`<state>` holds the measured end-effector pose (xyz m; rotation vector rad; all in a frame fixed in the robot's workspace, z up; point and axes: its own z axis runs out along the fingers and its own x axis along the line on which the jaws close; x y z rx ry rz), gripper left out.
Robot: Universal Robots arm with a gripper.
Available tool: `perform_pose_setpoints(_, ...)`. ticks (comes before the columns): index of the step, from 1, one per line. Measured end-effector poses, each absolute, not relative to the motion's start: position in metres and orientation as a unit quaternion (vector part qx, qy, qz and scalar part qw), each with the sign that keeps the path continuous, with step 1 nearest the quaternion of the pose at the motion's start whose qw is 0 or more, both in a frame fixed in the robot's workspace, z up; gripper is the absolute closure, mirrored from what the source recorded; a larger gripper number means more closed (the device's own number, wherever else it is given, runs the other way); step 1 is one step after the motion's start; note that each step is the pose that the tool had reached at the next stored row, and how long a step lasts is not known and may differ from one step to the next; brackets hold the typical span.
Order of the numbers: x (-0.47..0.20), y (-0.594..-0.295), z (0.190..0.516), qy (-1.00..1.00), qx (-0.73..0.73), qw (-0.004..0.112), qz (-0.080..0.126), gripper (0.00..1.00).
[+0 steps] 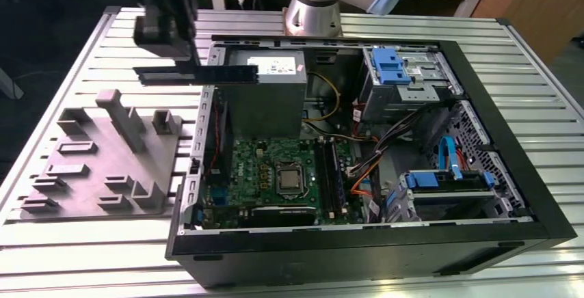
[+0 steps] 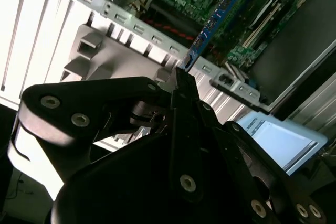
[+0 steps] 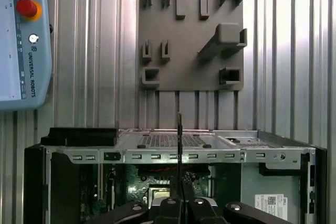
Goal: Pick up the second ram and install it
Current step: 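Pick up the second ram and move it above second insertion slot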
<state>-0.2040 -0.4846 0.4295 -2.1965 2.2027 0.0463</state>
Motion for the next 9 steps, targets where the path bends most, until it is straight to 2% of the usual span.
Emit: perform_pose_setpoints(9,-0.163,-0.485,0.429,0.708,-0.706,0.013,0.017,0.89)
